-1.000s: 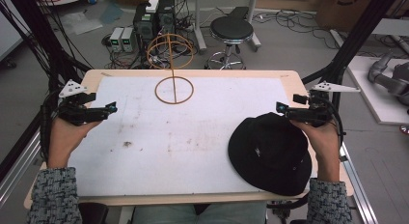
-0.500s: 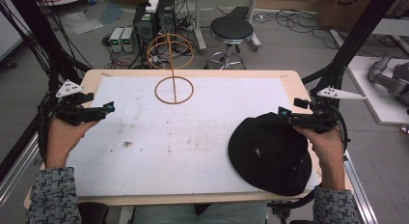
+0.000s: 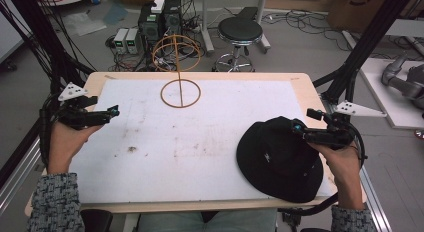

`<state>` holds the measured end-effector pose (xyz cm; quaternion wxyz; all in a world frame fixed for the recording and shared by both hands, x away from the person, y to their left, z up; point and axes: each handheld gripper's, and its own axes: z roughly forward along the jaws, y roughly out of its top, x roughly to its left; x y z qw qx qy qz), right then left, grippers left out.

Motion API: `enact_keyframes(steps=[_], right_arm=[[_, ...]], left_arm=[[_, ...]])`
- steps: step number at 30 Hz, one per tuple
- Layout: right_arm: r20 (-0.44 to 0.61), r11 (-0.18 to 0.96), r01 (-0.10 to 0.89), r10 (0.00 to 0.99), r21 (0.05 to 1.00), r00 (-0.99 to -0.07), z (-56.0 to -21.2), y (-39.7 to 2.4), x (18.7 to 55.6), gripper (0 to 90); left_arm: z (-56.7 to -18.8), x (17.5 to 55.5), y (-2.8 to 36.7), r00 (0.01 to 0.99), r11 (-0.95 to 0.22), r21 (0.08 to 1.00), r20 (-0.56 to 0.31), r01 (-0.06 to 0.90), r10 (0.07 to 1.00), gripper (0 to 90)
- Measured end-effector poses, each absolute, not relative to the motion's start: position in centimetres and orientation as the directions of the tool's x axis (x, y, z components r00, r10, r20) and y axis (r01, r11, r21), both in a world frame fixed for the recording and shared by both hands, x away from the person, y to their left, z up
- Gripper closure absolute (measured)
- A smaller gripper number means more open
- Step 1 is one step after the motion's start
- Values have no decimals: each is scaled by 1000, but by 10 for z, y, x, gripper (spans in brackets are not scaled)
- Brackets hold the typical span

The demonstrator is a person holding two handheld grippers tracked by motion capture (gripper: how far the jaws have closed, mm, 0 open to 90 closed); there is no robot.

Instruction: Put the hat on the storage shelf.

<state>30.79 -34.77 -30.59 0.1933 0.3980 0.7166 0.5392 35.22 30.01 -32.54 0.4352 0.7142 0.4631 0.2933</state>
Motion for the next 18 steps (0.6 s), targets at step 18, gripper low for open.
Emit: enact_keyframes(steps=[18], right_arm=[[145, 109, 362, 782, 926, -606, -338, -359, 303, 258]], left_arm=[[-325, 352, 301, 399, -190, 895, 15, 404, 917, 194]])
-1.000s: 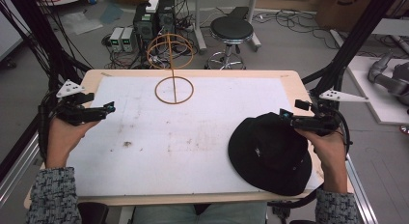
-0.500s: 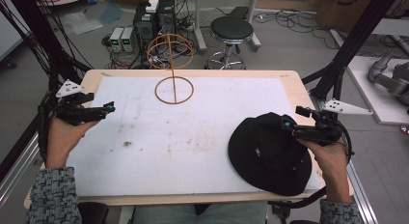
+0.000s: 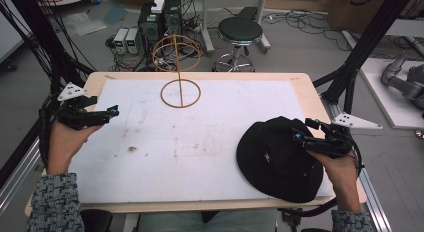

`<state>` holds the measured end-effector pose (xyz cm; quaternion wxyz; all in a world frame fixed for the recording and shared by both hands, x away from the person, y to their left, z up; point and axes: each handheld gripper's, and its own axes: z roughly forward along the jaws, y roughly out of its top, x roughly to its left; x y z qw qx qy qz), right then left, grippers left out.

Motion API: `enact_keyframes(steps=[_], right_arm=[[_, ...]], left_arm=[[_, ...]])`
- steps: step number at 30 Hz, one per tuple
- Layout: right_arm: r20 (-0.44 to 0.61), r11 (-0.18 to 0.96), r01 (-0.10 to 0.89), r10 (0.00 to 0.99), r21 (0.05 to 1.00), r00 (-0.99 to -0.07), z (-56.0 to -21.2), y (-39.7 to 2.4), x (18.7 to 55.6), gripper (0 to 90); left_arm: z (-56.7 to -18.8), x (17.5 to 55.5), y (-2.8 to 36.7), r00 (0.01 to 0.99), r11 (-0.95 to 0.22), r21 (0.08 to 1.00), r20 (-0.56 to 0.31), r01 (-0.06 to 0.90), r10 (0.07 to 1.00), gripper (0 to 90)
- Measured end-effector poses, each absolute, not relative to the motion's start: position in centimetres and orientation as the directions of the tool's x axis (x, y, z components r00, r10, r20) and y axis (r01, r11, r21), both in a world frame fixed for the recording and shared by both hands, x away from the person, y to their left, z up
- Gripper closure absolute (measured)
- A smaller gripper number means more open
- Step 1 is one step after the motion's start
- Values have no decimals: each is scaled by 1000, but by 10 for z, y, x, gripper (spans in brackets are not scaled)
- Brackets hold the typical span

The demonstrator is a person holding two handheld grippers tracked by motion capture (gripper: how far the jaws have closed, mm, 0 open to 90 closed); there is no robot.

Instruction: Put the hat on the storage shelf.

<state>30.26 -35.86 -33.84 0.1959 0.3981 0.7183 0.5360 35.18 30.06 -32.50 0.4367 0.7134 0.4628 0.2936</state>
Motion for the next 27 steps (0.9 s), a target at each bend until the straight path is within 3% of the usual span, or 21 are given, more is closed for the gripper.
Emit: enact_keyframes(steps=[14, 27], right_arm=[[124, 132, 368, 794, 920, -595, -346, -359, 306, 350], [107, 147, 372, 807, 916, -581, -348, -357, 306, 508]], left_arm=[[-324, 350, 304, 394, -185, 898, 14, 400, 919, 195], [-324, 350, 303, 397, -188, 896, 14, 401, 918, 196]])
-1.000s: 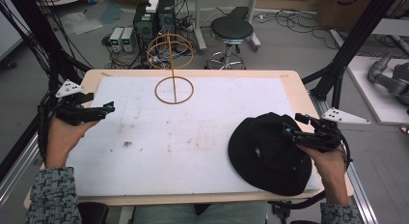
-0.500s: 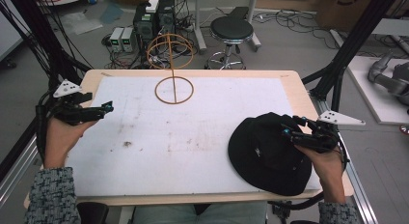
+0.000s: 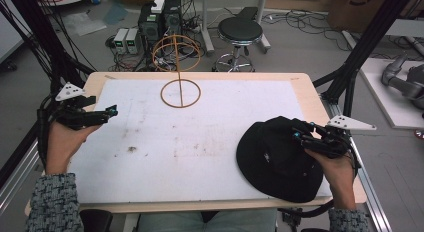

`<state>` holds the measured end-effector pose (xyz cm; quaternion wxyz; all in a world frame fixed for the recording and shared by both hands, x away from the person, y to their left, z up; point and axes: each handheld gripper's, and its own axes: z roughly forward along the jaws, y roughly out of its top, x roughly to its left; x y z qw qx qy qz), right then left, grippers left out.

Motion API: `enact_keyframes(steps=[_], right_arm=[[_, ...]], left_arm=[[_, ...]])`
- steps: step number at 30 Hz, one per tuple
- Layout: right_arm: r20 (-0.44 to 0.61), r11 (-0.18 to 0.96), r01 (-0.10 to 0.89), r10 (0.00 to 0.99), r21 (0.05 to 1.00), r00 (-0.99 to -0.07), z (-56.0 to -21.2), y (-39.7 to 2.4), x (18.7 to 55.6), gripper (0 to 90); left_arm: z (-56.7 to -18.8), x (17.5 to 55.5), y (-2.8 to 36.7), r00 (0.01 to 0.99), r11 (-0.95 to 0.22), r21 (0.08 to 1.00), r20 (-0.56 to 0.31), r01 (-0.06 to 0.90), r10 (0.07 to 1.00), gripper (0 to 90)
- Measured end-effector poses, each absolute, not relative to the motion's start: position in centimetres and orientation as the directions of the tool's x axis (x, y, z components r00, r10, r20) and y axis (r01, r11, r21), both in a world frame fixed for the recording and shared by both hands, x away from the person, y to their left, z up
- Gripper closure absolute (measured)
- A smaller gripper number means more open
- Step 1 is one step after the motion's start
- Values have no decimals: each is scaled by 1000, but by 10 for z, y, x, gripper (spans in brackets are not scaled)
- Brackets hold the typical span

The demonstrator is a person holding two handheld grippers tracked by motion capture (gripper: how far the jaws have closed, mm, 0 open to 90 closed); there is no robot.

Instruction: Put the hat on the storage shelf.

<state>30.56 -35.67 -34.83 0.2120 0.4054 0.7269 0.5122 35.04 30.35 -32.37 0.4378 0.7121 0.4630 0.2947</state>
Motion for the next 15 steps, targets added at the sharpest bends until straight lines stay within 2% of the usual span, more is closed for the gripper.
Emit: enact_keyframes(steps=[15], right_arm=[[118, 118, 359, 813, 926, -571, -346, -357, 303, 793]], left_arm=[[-324, 350, 304, 400, -190, 896, 15, 401, 916, 197]])
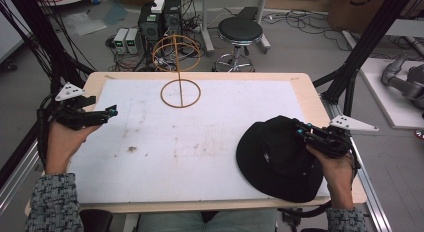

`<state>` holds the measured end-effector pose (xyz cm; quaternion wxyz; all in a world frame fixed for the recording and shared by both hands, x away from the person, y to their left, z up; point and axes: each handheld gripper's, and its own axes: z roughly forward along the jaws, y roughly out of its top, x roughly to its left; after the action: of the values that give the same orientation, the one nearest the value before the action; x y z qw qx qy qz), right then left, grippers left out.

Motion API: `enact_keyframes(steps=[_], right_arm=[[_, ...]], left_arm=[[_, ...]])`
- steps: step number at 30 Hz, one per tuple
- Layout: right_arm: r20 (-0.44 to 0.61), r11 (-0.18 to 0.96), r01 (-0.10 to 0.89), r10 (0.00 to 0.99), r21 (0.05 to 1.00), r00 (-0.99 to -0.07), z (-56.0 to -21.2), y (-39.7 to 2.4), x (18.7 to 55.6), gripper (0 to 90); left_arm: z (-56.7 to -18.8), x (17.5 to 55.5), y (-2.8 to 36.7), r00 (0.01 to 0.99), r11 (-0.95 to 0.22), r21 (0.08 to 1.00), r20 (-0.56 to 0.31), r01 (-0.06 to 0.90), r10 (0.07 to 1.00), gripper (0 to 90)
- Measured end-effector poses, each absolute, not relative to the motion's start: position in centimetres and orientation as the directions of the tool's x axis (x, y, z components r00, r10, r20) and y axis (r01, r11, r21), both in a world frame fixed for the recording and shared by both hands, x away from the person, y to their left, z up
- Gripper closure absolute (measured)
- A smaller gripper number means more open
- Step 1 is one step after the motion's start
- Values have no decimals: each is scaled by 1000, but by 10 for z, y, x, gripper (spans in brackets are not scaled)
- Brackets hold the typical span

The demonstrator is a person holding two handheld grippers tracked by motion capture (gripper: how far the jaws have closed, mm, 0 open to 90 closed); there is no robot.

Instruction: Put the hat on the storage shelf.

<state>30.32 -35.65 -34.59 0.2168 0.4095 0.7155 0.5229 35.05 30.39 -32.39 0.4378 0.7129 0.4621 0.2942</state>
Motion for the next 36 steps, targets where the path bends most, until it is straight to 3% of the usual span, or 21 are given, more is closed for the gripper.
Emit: enact_keyframes(steps=[10, 36], right_arm=[[109, 124, 338, 798, 933, -593, -333, -346, 303, 854], [77, 90, 216, 749, 972, -658, -274, -316, 345, 862]], left_arm=[[-324, 350, 305, 394, -184, 896, 12, 404, 919, 197], [-326, 348, 308, 401, -188, 894, 10, 407, 916, 199]])
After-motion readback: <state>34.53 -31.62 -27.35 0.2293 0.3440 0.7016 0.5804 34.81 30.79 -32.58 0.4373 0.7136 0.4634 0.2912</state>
